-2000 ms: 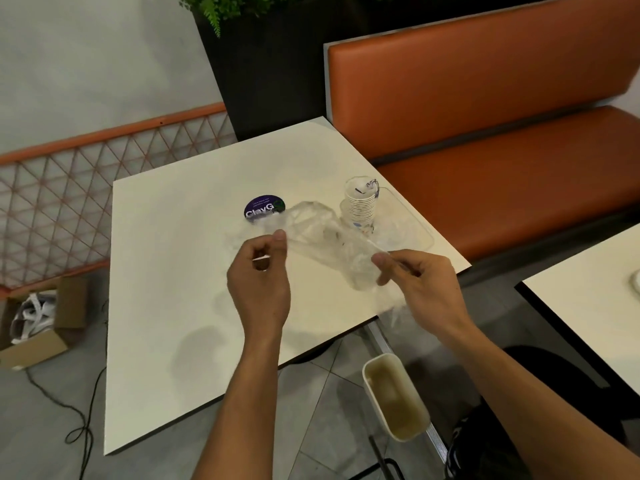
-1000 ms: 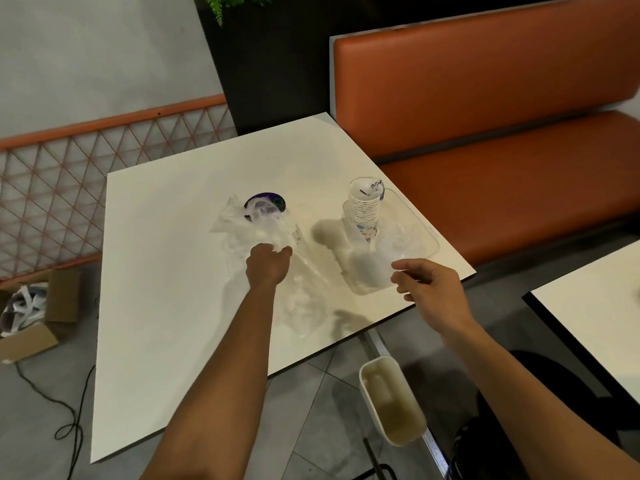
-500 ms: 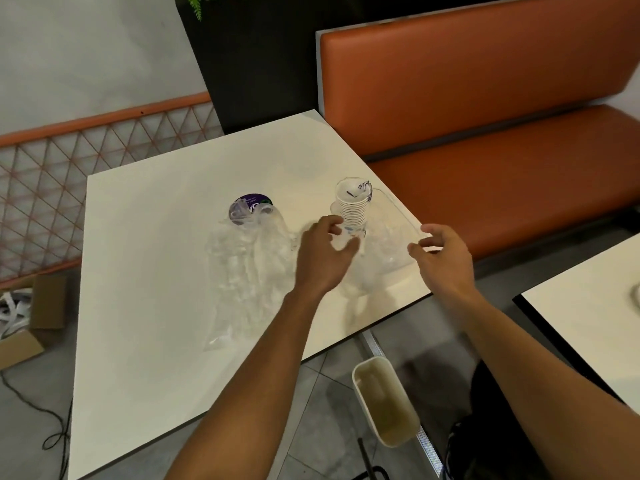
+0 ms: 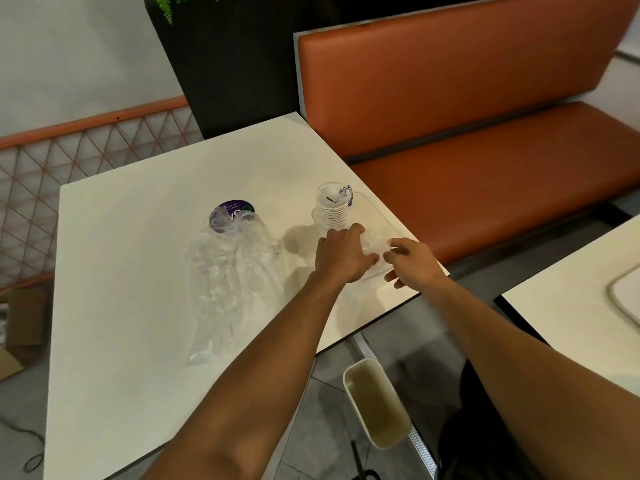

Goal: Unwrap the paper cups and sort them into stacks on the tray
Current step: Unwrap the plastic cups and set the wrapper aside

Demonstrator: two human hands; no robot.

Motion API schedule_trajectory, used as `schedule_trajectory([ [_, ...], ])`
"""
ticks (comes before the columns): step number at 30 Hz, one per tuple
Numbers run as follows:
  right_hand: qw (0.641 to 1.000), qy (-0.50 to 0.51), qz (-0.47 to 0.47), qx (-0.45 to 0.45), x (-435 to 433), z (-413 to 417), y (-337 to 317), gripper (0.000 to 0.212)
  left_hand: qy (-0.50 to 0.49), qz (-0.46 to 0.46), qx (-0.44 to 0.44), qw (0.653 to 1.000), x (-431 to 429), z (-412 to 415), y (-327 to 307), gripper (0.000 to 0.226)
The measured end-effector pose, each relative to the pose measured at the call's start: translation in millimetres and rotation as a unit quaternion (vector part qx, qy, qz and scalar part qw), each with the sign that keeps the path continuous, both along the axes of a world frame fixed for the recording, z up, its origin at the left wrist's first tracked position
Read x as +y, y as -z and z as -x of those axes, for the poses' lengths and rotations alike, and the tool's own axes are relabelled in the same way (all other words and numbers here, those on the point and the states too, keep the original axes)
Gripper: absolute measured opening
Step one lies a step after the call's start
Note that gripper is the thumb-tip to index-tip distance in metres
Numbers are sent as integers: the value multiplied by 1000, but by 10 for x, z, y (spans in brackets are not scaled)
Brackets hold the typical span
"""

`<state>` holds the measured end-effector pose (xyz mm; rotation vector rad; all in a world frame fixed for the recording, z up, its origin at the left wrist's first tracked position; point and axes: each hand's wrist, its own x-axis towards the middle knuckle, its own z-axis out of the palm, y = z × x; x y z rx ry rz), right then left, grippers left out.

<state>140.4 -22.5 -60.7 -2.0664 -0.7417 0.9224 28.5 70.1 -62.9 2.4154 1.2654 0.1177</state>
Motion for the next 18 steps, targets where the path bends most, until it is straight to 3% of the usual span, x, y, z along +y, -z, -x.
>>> schedule_trajectory([
  [4,998,14,-52,13,-56,-45,-69,41,-37,3,-88,995,-1,20,-75,55],
  [18,954,70,-292,27,-211,65,-608,69,-88,-24,-271,958,-121,35,-909,49],
])
